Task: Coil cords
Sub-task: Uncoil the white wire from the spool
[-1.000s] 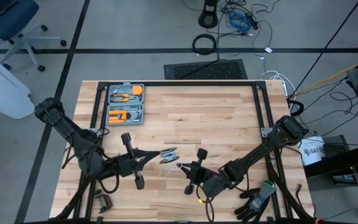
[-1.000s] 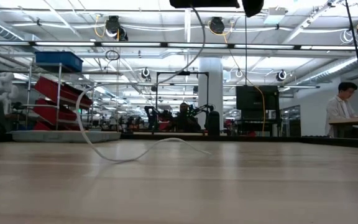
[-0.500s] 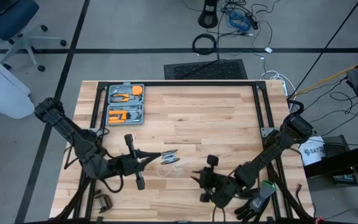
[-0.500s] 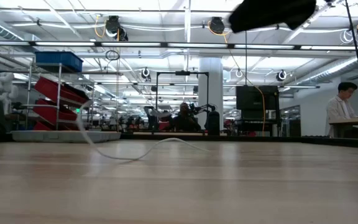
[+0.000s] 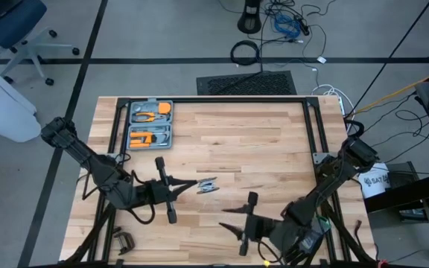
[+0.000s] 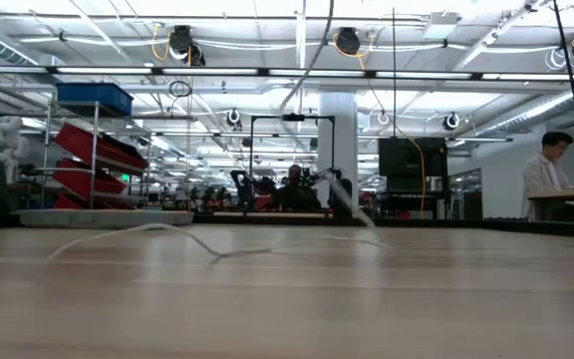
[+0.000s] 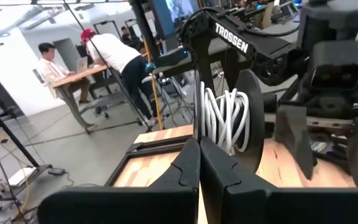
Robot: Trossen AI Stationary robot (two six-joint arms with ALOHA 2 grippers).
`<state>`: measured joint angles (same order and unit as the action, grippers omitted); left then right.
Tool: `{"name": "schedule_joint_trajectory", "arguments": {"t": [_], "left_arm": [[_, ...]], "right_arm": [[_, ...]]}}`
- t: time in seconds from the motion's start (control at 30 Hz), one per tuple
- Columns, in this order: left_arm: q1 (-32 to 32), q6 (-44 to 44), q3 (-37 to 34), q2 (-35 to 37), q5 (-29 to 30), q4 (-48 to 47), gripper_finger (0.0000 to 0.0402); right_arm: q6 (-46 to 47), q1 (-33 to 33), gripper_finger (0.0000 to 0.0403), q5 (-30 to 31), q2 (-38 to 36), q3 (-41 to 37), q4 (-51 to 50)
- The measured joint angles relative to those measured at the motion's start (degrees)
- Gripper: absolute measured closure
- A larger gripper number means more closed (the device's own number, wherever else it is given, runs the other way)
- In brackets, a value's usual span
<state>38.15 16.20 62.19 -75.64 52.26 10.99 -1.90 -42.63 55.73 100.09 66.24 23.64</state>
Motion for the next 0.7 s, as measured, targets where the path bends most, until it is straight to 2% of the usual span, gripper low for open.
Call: {"name": "schedule_joint_trajectory", "arguments": {"t": [0.07,0.2,0.3,0.47,0.7], "left_arm": [[0.0,-0.8,0.0,0.0,-0.2,-0.5,0.0400],[0.1,-0.7,0.0,0.0,-0.2,-0.4,0.0400],[0.0,-0.7,0.0,0.0,-0.1,-0.5,0.0400],[-0.3,-0.7,0.0,0.0,-0.1,-0.5,0.0400],[-0.3,-0.8,0.0,0.0,-0.1,-0.8,0.0400]], "right_arm": [[-3.2,0.9,0.0206,0.1,0.0,0.0,2.1],[-3.5,3.6,0.0183,-0.6,0.0,0.0,3.4],[-3.0,5.9,0.0180,-4.6,0.0,0.0,4.4],[0.0,8.6,0.0194,-12.6,0.0,0.0,5.2],[1.2,9.4,0.0233,-12.7,0.0,0.0,4.9]]}}
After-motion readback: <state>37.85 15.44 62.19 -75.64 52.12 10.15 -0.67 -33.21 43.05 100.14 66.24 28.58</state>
